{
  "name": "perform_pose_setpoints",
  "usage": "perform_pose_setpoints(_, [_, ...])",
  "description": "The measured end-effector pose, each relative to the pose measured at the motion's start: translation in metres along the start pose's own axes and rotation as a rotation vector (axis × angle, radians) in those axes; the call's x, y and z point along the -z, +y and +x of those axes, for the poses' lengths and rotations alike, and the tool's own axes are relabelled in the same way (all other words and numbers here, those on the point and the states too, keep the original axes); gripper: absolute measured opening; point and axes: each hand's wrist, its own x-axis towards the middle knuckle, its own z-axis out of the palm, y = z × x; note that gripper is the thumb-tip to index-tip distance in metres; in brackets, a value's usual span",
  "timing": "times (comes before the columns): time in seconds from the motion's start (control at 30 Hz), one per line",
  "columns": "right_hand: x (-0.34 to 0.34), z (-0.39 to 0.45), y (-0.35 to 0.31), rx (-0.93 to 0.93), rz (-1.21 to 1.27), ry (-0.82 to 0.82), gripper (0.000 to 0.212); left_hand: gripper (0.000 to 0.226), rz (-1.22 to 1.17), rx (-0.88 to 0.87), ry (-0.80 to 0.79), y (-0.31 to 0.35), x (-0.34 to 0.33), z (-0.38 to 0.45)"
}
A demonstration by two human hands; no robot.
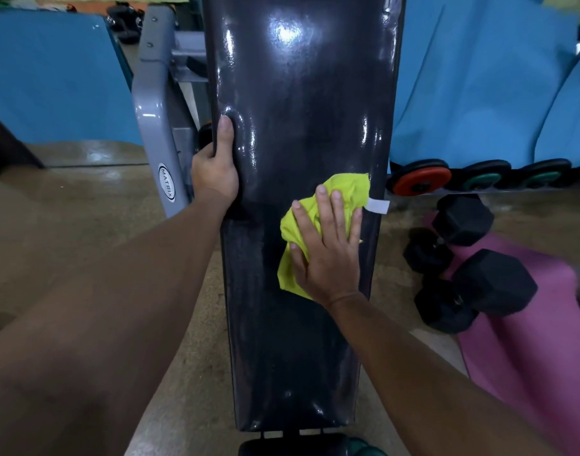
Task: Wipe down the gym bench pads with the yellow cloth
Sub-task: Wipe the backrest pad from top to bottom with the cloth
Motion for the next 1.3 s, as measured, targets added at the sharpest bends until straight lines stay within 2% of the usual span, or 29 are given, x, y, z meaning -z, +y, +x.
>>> perform_pose_setpoints(0.07, [0.001,-0.004,0.014,0.013,-0.015,0.020,0.057,0.051,0.005,0.004,0.005,-0.002,0.001,0.000])
perform_pose_setpoints(0.27, [-0.002,0.012,-0.006,-0.205,0.008,0.109,0.062,0.054,0.010,0.008,0.021,-0.003,0.000,-0.001])
perform_pose_setpoints(0.47, [-0.003,-0.013,0.016,-0.121,0.002,0.059,0.059,0.055,0.015,0.007,0.014,-0.001,0.000,-0.003])
perform_pose_setpoints(0.67, [-0.001,0.002,0.003,-0.304,0.054,0.123,0.060,0.055,0.059,0.017,0.034,0.001,-0.002,-0.007])
perform_pose_setpoints(0.83, [0.001,-0.022,0.030,-0.154,0.026,0.020,0.059,0.055,0.116,0.005,0.029,0.006,-0.004,-0.011])
perform_pose_setpoints(1.03, [0.003,-0.008,0.018,-0.285,0.095,0.086,0.060,0.056,0.103,-0.007,0.035,0.000,-0.001,-0.008])
perform_pose_setpoints(1.2, [-0.005,-0.030,0.028,-0.105,-0.003,0.048,0.059,0.051,0.055,-0.046,-0.014,0.001,0.000,-0.011])
perform_pose_setpoints(1.3, [-0.006,-0.033,0.037,-0.134,0.039,0.069,0.060,0.057,0.042,-0.060,-0.021,0.001,0.001,-0.015])
